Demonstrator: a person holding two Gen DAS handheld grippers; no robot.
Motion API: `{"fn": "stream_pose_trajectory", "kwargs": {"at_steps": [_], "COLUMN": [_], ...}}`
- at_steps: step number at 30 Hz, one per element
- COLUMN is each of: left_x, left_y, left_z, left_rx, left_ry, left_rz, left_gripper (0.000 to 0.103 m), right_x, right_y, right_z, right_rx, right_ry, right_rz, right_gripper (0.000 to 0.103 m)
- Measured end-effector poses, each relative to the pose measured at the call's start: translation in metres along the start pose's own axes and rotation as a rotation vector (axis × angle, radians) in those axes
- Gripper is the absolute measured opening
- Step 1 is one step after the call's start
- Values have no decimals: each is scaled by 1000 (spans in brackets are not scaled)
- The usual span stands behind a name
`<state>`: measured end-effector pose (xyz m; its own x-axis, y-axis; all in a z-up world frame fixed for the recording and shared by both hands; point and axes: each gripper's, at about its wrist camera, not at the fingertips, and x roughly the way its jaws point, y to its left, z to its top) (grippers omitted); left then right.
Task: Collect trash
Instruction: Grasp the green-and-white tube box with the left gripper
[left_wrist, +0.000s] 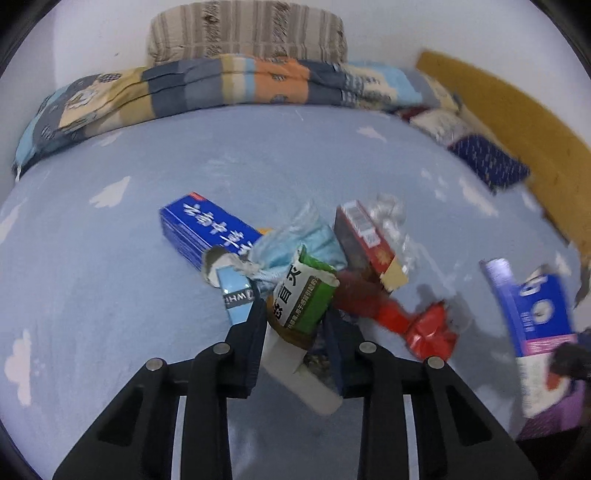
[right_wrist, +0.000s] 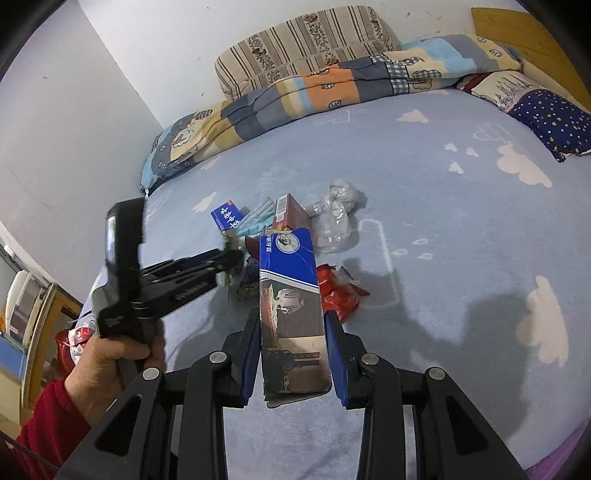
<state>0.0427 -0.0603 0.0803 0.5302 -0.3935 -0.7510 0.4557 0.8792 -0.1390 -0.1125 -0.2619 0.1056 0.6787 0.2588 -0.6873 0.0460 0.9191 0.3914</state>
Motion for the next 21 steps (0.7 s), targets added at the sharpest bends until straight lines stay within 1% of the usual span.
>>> {"fn": "stream_pose_trajectory", "kwargs": {"at_steps": [3, 6, 8, 10, 12, 13, 15, 18, 21], "left_x": [-25, -52, -67, -80, -92, -96, -109, -125, -132], "left_y": [3, 1, -3, -7, -9, -12, -19, -29, -35], "left_z": [2, 2, 2, -1, -9, -12, -22, -41, -61], "left_rx": [-39, -76, -90, -112, -142, -153, -149, -151, -146], "left_ry": [-48, -98, -124, -135, -128, -122, -126, -125, -148], "left_rz": [-19, -64, -80, -89, -94, -89, -53, -21, 19], "left_gripper": [29, 28, 28, 28, 28, 28, 28, 28, 28], "right_x": [0, -1, -3, -5, -7, -7, -7, -7, -8], "right_y": [3, 7, 12, 17, 25, 26, 30, 33, 33], "right_z": [1, 3, 5, 7, 7, 8, 7, 6, 4], "right_rx": [-17, -38, -57, -77, -100, -109, -124, -134, -134], "right_ry": [-16, -39, -59, -83, -106, -111, -117, -118, -118], "right_rz": [-20, -33, -39, -38, -41, -39, -40, -37, -35], "right_gripper": [35, 35, 35, 35, 35, 35, 35, 35, 35]}}
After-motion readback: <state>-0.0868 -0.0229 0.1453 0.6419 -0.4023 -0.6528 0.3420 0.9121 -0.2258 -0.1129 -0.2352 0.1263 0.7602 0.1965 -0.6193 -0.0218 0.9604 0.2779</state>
